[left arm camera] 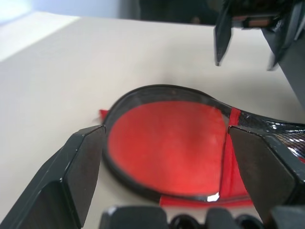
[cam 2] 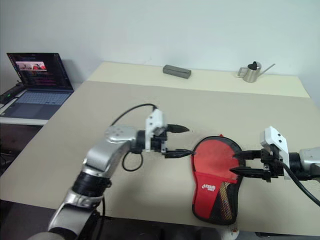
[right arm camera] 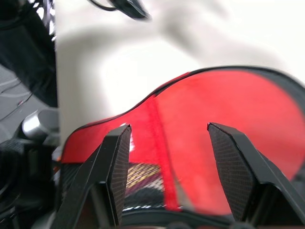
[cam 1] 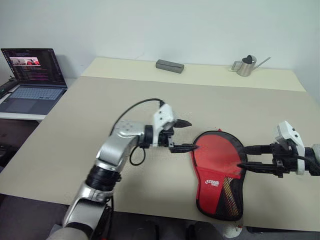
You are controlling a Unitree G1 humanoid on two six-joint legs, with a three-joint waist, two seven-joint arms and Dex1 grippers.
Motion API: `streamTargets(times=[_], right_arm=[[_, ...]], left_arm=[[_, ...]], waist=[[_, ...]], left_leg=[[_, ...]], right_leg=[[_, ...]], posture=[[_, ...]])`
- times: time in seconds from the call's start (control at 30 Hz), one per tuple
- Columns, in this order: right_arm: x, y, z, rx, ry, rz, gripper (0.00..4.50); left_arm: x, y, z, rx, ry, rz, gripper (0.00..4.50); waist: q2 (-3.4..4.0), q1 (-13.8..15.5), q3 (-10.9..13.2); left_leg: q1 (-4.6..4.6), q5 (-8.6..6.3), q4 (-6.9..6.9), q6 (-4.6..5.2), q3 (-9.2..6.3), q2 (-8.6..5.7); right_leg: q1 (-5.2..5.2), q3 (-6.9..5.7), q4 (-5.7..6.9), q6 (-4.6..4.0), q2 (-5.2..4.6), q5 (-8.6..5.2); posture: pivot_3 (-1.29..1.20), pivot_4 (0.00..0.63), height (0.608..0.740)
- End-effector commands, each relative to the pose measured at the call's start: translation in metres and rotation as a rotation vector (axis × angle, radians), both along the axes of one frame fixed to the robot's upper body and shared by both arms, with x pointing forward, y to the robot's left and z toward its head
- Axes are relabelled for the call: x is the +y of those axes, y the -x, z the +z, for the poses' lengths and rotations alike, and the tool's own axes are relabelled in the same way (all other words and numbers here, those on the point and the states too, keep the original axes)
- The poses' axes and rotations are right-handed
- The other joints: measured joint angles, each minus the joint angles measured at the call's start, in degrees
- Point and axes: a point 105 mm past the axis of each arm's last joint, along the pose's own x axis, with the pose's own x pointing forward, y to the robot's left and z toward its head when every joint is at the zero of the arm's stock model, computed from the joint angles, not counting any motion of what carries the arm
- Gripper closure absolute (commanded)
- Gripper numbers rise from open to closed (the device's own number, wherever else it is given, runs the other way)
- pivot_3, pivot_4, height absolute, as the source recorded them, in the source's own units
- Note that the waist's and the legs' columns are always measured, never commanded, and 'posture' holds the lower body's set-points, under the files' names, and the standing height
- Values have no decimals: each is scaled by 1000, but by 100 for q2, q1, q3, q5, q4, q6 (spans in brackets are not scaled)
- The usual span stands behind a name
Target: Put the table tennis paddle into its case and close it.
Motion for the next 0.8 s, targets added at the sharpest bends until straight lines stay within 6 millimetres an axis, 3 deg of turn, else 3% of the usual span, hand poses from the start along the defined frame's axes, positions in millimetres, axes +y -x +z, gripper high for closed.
streamTargets(times=[0.03, 0.13, 0.37, 0.53, 0.67, 0.8], right_arm=[[-8, -12, 9, -57, -12, -27, 1685], [-19, -29, 14, -109, -23, -81, 1685], [-38, -58, 22, -152, -50, -153, 1685], [-51, -67, 25, -162, -66, -191, 1685], [-68, -72, 30, -182, -56, -239, 1685], [-66, -67, 33, -188, -49, -234, 1685]], left_arm=[[9, 8, 11, -45, 34, 1, 0], [25, 12, 8, -39, 45, 61, 0], [34, 16, 6, -62, 40, 162, 0], [33, 15, 11, -107, 20, 208, 0], [31, 1, 14, -141, -4, 247, 0], [34, -9, 13, -159, -16, 263, 0]], waist=[[-2, -11, 4], [0, -22, 7], [5, -32, 11], [5, -23, 11], [6, -25, 12], [6, -31, 12]], left_leg=[[0, 0, 0, 0, 0, 0], [0, 0, -1, 0, -1, 1], [1, 0, 0, 0, 4, 1], [1, 0, 0, 0, 4, 1], [2, 0, 2, 1, 7, 1], [11, 1, 8, 1, 11, 0]], right_leg=[[0, 0, 0, 0, 0, 0], [0, 0, -1, -1, 0, 1], [-2, 7, 3, -5, -3, 3], [-2, 7, 5, -6, -3, 3], [-3, 8, 12, -6, -3, 4], [-4, 12, 31, -7, -3, 4]], posture=[[0, 150, 740], [0, 150, 740], [0, 150, 740], [0, 150, 740], [0, 150, 740], [0, 150, 740]])
